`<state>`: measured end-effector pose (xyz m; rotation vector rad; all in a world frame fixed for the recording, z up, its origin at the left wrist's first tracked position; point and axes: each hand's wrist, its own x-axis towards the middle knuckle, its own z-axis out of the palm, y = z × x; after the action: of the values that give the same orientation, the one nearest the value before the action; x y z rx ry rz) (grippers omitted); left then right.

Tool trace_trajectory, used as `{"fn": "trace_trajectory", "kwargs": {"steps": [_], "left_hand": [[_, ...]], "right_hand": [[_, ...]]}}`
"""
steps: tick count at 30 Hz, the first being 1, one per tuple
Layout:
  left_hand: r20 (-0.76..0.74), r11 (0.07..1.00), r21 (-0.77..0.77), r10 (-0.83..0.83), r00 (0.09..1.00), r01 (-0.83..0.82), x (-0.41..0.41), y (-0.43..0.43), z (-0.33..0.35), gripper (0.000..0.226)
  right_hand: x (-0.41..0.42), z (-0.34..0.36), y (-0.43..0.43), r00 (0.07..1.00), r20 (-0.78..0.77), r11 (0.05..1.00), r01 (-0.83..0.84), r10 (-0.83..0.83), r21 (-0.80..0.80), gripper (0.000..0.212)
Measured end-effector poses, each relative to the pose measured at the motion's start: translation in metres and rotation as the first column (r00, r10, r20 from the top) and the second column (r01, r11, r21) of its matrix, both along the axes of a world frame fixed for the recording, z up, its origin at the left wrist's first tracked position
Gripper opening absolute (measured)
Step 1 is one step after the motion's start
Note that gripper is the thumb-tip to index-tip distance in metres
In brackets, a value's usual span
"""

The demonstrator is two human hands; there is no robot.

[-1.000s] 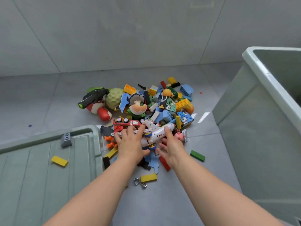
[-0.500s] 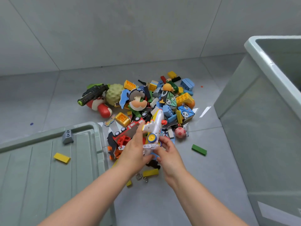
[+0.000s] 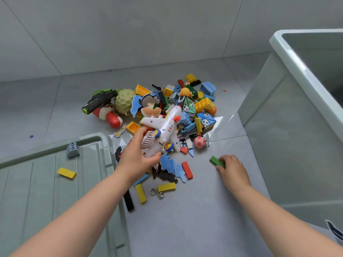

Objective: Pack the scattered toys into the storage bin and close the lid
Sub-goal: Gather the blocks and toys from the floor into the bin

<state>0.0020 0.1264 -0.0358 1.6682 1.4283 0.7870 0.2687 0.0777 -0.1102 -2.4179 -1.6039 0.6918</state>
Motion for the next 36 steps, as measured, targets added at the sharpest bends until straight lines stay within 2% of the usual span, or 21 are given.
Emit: {"fn": "trace_trajectory", "kwargs": {"steps": [3,5,8,11,14,16,18,21,23,25,27,28,30,32,33,34,36], "left_hand": [[0.069,0.998,0.010,0.059,0.996,-0.060,0.000,0.004,0.008,0.063],[0.099,0.996,0.021,0.085,0.991,-0.087,0.000,0.005,0.015,0.063],[0.129,0.994,-0.003,0.113,0.985,-0.114,0.000,0.003,0.021,0.067],[0.142,0.993,-0.032,0.118,0.983,-0.114,-0.001,0.003,0.023,0.075],[0.184,0.996,-0.051,0.081,0.980,-0.073,0.004,0.000,0.029,0.079],[0.224,0.997,-0.069,0.046,0.973,-0.031,0.008,-0.004,0.031,0.086],[0.219,0.997,-0.076,0.034,0.975,-0.018,0.009,-0.007,0.031,0.104],[0.211,0.998,-0.066,0.018,0.977,-0.004,0.012,-0.011,0.038,0.107],[0.226,0.999,-0.052,0.000,0.974,0.012,0.017,-0.013,0.040,0.105],[0.268,1.000,-0.007,-0.001,0.963,0.003,0.026,-0.015,0.051,0.096],[0.333,0.999,0.029,0.014,0.943,-0.026,0.040,-0.011,0.072,0.083],[0.369,0.998,0.056,0.009,0.929,-0.031,0.049,-0.007,0.088,0.078],[0.466,0.992,0.126,-0.057,0.883,-0.003,0.072,-0.001,0.127,0.073],[0.586,0.982,0.184,-0.138,0.798,0.035,0.100,0.005,0.168,0.073],[0.644,0.975,0.215,-0.181,0.743,0.051,0.116,0.008,0.187,0.071],[0.691,0.968,0.242,-0.222,0.688,0.068,0.133,0.011,0.204,0.069],[0.752,0.956,0.274,-0.279,0.597,0.102,0.174,0.013,0.237,0.065]], "right_hand": [[-0.017,0.009,0.015,0.991,-0.127,0.978,-0.005,0.032,0.208,0.025],[-0.031,0.019,0.034,0.983,-0.169,0.960,-0.024,0.073,0.277,0.024],[-0.042,0.024,0.058,0.970,-0.211,0.982,-0.083,0.118,0.167,0.018],[-0.046,0.020,0.059,0.975,-0.168,0.985,-0.128,0.146,0.113,0.014],[-0.052,0.016,0.047,0.973,-0.122,0.978,-0.181,0.194,0.105,0.036],[-0.053,0.013,0.040,0.982,-0.097,0.985,-0.155,0.162,0.076,0.048],[-0.049,0.012,0.036,0.990,-0.091,0.992,-0.102,0.108,0.069,0.042],[-0.048,0.014,0.030,0.973,-0.228,0.997,0.048,-0.034,0.059,0.036],[-0.055,0.028,0.022,0.862,-0.444,0.951,0.302,-0.244,0.065,0.032],[-0.065,0.060,0.011,0.599,-0.713,0.824,0.564,-0.364,0.053,0.025],[-0.070,0.110,0.001,0.262,-0.926,0.697,0.718,-0.271,-0.001,0.022],[-0.069,0.139,-0.001,0.126,-0.976,0.653,0.757,-0.177,-0.021,0.022],[-0.057,0.198,0.001,-0.048,-0.999,0.590,0.807,0.009,-0.033,0.018],[-0.032,0.252,0.013,-0.101,-0.989,0.569,0.822,0.107,-0.023,0.022],[-0.017,0.277,0.021,-0.074,-0.990,0.579,0.815,0.116,0.007,0.021],[0.000,0.300,0.027,-0.011,-0.994,0.602,0.796,0.110,0.058,0.018],[0.040,0.338,0.033,0.192,-0.978,0.657,0.727,0.084,0.199,0.012]]}}
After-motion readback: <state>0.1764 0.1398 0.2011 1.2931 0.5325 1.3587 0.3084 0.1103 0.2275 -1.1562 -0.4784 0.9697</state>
